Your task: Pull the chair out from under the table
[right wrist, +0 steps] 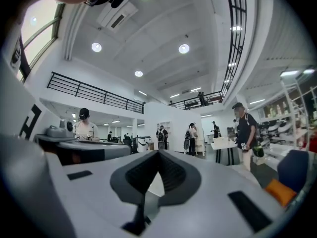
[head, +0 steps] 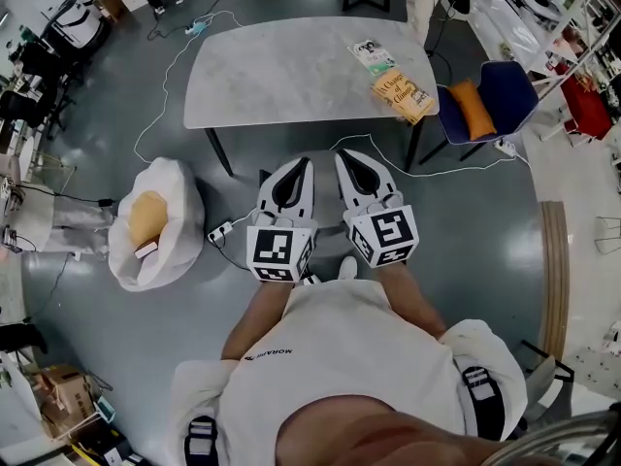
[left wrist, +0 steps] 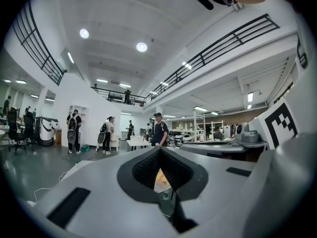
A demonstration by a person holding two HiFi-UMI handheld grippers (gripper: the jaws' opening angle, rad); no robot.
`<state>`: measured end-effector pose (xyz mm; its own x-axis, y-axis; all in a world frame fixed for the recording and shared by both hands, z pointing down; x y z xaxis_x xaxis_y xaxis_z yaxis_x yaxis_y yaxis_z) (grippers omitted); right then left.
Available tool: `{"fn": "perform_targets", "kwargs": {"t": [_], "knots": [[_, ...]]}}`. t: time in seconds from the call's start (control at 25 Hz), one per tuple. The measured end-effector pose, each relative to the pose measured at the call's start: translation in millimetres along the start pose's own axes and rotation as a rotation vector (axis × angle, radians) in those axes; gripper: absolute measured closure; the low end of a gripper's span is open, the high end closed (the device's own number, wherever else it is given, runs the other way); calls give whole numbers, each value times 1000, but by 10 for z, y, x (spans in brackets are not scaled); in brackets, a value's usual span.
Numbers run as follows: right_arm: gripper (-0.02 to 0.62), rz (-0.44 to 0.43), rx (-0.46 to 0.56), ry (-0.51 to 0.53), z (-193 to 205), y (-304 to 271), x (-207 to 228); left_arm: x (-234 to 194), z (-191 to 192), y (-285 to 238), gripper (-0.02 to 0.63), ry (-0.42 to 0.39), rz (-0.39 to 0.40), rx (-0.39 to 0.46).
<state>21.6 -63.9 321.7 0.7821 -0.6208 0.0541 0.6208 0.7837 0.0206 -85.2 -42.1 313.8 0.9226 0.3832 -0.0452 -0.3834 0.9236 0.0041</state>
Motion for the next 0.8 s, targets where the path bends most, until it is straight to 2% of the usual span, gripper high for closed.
{"fn": "perform_targets", "kwargs": {"t": [0.52,0.8], "knots": [[583,18,51,-34,-175,151,55,75,-88,36,601,16,-18,29],[583,35,42,-44,-100,196,29,62,-19,103,601,31,-27,23]]}}
Point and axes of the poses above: the fingertips, and each gripper's own axes: y backward along the fingers, x to its right, z out of its underside, the point moved 5 cm from there along y, backward along the fingers, and after that the axes turned 2 degrees about x, right-handed, at the moved point
